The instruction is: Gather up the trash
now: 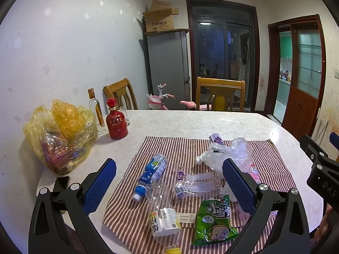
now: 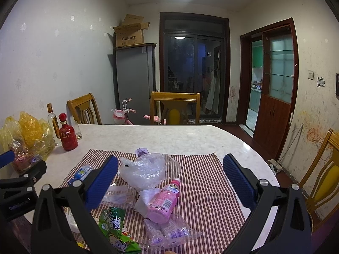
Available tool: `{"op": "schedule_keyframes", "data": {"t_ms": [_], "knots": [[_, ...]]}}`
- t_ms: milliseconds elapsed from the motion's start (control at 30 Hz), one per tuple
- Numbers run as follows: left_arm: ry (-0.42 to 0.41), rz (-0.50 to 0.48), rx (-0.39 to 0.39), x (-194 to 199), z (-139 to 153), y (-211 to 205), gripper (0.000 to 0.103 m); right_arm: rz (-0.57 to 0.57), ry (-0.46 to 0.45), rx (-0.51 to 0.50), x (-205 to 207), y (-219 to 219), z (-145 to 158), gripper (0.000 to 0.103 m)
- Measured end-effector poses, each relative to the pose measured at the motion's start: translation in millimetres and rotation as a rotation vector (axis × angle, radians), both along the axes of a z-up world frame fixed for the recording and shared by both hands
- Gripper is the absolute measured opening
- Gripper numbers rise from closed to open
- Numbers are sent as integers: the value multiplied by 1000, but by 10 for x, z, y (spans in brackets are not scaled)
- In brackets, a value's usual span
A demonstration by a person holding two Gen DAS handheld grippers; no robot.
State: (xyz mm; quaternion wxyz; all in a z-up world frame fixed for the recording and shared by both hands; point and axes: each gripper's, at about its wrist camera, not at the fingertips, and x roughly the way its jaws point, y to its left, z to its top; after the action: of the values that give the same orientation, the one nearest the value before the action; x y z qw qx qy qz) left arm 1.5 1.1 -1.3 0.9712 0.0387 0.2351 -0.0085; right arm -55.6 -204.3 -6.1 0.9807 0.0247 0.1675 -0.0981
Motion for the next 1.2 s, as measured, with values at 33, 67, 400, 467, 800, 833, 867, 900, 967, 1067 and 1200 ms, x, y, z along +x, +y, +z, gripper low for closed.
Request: {"op": "schedule_keyframes", "data": {"t_ms": [33,67,400,467,800,833,867,900,967,1067,1200], "knots": [[1,-1,0,-1,1,-3,97,1,1,2,4,8,0,99],[0,-1,1,-4,3,-3,97,0,1,2,18,-17,-25,99],[4,0,0,15,-11,-2,97,0,2,1,18,1,-21,99],[2,0,0,14,-11,-1,97,0,3,2,27,-13,-39,99],[4,1,0,16,-10,-2,97,-1,3,0,37,-23,-52,99],[4,1,0,16,-10,-2,97,0,4,1,39,-28,-54,99],[4,0,0,17,-11,-2,97,1,4,1,38,-29,-54,99],[4,1,0,17,-10,-2,97,0,4,1,38,-24,-52,99],[4,1,0,18,-11,-3,97,0,4,0,38,-20,-50,99],[5,1,0,18,-11,-3,97,1,4,0,38,-26,-51,99],[4,1,0,17,-10,-4,97,0,4,0,38,-14,-41,99]]}}
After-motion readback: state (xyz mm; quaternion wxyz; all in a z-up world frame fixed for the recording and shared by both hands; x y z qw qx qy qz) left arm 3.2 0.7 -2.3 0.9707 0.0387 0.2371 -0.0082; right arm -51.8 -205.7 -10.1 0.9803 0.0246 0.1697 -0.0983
